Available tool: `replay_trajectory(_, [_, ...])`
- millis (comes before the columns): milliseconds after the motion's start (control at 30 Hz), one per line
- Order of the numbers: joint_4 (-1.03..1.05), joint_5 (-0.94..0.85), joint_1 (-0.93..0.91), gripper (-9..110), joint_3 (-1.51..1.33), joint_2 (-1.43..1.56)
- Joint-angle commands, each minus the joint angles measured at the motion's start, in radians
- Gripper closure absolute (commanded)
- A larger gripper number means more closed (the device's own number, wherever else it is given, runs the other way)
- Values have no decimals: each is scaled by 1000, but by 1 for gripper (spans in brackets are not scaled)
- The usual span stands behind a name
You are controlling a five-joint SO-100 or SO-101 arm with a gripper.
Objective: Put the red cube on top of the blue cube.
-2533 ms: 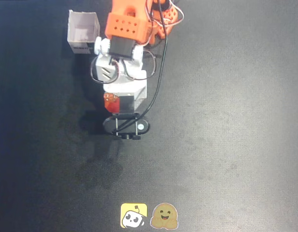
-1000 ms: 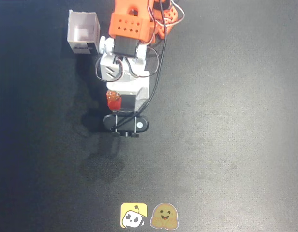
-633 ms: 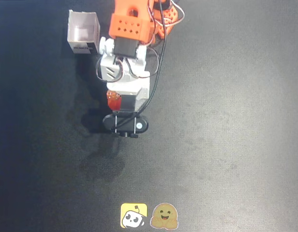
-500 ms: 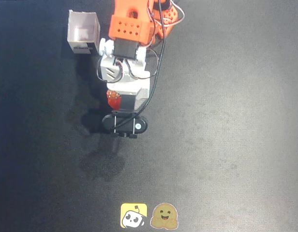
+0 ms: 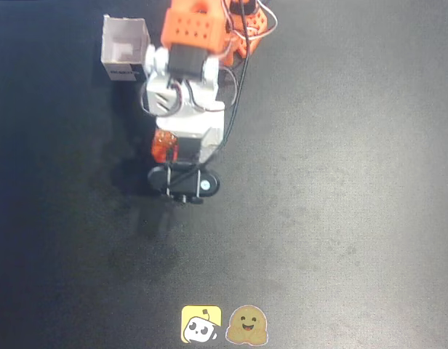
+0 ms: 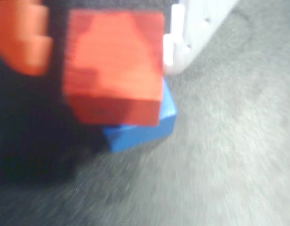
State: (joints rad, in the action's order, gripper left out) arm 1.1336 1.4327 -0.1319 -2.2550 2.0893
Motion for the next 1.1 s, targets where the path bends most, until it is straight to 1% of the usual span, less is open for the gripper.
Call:
replay_trajectory(0, [81,-14,-8,78,127,55])
replay_trajectory(133, [178,-60,-8,79,229,109])
replay_trajectory(300, [278,-80,-2,90,308,196])
replay_trajectory(400, [310,-83,12,101,321,265])
replay_trajectory(533, [337,-107,34,101,281,382])
replay_trajectory(733, [333,-132,81,101,92,571])
replay_trajectory(1067, [242,-140,110,101,-172,767])
